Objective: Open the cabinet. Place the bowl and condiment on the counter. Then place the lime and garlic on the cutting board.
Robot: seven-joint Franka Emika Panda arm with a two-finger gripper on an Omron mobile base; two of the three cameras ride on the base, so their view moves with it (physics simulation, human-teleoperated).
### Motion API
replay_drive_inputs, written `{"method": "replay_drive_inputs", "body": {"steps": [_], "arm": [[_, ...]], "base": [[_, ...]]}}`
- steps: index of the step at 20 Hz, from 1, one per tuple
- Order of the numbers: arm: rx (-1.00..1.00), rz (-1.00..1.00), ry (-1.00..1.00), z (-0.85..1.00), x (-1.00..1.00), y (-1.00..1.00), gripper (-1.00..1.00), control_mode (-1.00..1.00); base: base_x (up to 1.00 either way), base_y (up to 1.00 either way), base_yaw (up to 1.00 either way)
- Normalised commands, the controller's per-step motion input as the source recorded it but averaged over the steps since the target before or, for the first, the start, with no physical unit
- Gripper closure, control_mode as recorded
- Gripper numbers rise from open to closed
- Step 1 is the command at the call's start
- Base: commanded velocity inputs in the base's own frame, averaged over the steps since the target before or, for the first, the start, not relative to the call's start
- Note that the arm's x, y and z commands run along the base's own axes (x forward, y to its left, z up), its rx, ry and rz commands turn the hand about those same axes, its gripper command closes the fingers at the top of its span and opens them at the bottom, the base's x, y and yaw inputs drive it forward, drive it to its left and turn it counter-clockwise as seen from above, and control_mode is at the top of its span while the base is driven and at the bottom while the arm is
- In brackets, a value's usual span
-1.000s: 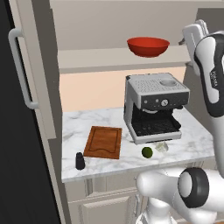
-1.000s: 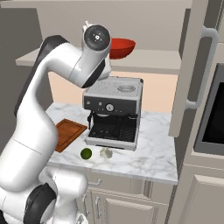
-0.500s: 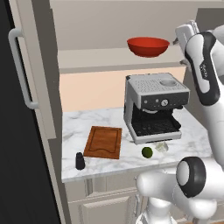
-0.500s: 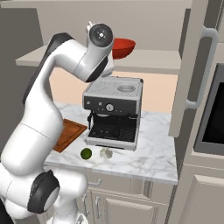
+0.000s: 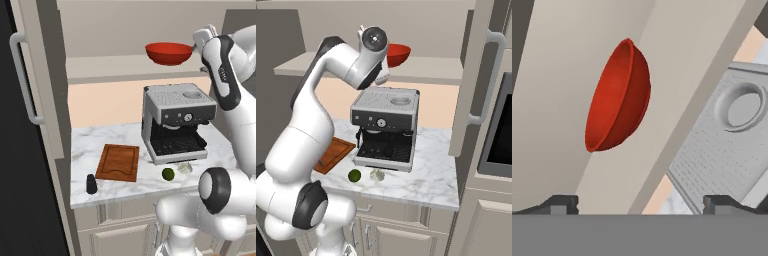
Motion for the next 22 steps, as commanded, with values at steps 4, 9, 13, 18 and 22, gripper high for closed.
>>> {"method": "replay_drive_inputs", "body": {"steps": [4, 9, 13, 18, 22], "arm": [[-0.04, 0.01, 0.00, -0.09, 0.29, 0.00, -1.00, -1.00], [-0.02, 0.00, 0.00, -0.02, 0.26, -0.01, -1.00, -1.00], [0.00, 0.01, 0.00, 0.00, 0.19, -0.09, -1.00, -1.00], [0.00, 0.02, 0.00, 0.00, 0.18, -0.10, -1.00, -1.00], [-0.01, 0.02, 0.00, -0.02, 0.27, -0.08, -1.00, -1.00]], "base": [[0.00, 0.00, 0.00], [0.00, 0.00, 0.00], [0.00, 0.00, 0.00], [0.00, 0.00, 0.00], [0.00, 0.00, 0.00]]}}
